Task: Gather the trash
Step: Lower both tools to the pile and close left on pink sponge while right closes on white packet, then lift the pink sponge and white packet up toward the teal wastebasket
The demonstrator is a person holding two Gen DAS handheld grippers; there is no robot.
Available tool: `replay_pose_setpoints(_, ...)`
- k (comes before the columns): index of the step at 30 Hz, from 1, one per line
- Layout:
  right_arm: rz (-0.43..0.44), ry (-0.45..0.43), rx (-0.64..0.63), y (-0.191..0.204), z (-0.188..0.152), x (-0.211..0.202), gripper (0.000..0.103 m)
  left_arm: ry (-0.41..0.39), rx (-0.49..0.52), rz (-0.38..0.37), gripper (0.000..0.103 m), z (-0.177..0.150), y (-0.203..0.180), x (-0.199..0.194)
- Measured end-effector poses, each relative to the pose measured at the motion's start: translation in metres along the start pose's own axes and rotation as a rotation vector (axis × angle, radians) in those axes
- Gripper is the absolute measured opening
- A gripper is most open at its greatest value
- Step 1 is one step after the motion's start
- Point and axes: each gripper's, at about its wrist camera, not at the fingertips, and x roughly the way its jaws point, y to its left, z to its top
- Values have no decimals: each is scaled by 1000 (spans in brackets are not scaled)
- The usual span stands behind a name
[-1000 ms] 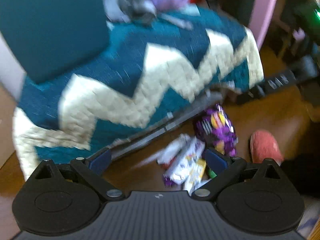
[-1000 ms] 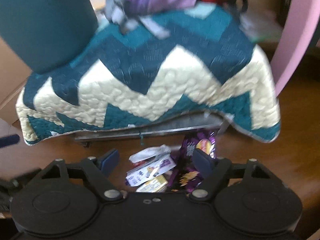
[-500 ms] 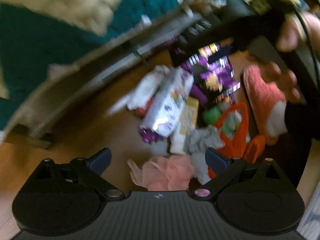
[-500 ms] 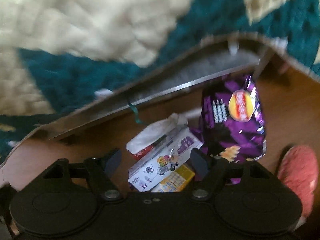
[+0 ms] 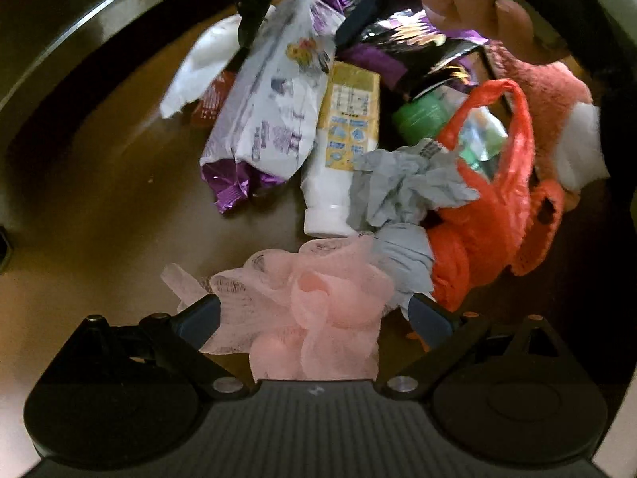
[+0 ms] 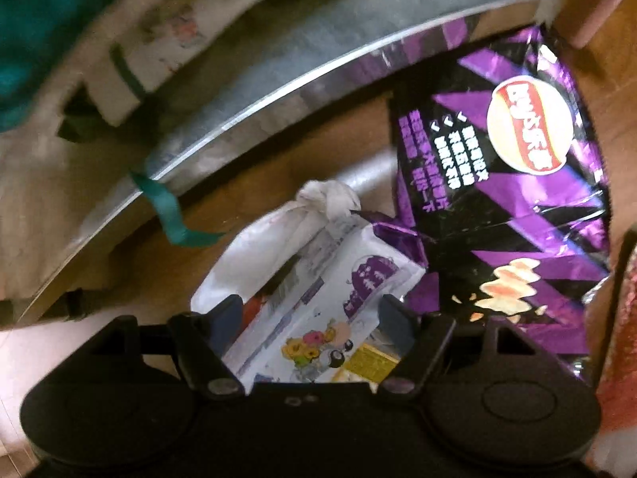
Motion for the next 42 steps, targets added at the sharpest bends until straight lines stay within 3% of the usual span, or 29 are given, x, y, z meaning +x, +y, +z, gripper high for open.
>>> replay_pose_setpoints(4, 9, 8, 47, -2, 0, 12, 63, -10, -48, -16, 100, 2, 5, 10)
replay_pose_setpoints(8, 8, -6, 44, 0, -1, 18, 56, 9, -76, -43, 68, 4, 11, 14)
replay_pose_setpoints(11, 20, -20, 32, 2, 1, 17, 45, 16, -129, -60, 54, 5, 19, 16)
replay_pose_setpoints(14, 24, -40, 23, 5, -1, 12, 34, 23, -155, -61, 46, 4, 23, 12)
replay_pose_setpoints(17, 27, -53, -1, 8, 0, 2, 30, 25, -155, -60, 39, 3, 24, 6)
replay_pose_setpoints(27, 97, -117, -60, 3, -11, -72, 28, -28, -167, -8, 39, -4, 20, -65)
replay_pose_setpoints(32, 130, -167, -94, 6, -23, -130, 28, -127, -167, 61, 39, -6, 16, -134)
replay_pose_setpoints(42, 237, -269, -228, 18, -69, -257, 28, -375, -300, 128, 39, -18, -13, -288)
